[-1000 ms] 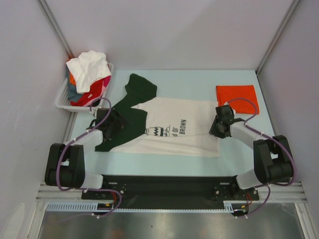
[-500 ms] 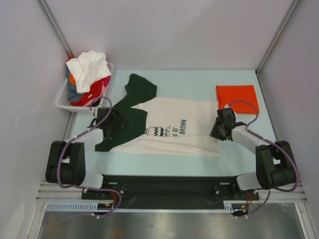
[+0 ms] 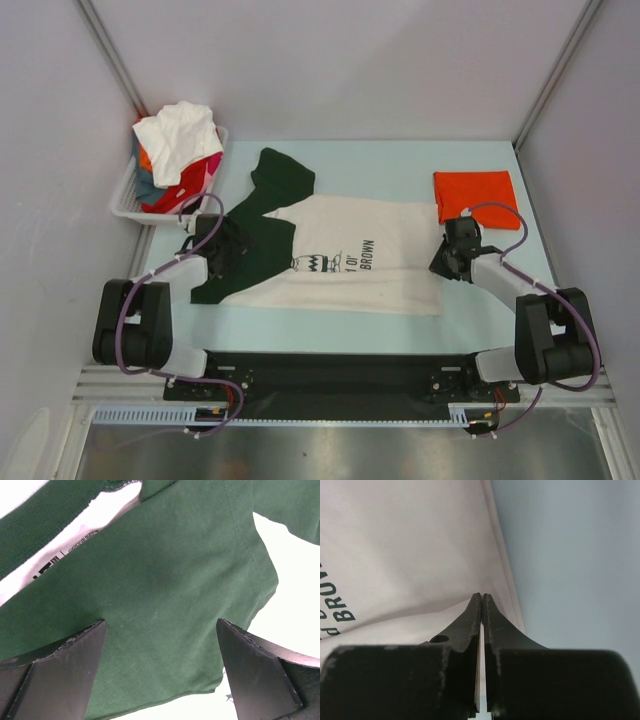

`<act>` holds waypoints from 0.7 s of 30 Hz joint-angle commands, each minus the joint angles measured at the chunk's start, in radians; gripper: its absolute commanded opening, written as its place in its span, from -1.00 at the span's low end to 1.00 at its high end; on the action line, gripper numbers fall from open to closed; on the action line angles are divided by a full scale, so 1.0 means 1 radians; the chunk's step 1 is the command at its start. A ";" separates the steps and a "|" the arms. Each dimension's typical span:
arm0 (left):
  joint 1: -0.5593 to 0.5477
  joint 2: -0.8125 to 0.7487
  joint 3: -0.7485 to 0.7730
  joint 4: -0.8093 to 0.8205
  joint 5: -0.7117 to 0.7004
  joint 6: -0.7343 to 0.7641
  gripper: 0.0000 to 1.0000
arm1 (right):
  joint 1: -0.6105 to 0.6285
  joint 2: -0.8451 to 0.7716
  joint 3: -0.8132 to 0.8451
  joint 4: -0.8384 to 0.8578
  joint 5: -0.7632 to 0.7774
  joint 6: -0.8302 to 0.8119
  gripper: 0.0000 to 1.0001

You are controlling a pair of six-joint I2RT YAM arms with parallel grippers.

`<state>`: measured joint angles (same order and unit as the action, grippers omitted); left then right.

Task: Fold and stack the t-shirts
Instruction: Fold the tshirt

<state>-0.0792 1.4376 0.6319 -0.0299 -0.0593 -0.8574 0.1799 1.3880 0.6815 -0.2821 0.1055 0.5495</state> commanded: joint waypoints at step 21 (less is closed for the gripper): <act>-0.097 -0.147 0.041 -0.042 -0.177 -0.009 0.99 | -0.028 -0.093 0.119 -0.028 0.062 0.018 -0.13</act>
<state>-0.1417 1.3697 0.6411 -0.0700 -0.1501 -0.8814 0.1272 1.3357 0.7116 -0.3161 0.1154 0.5762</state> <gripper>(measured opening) 0.996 0.421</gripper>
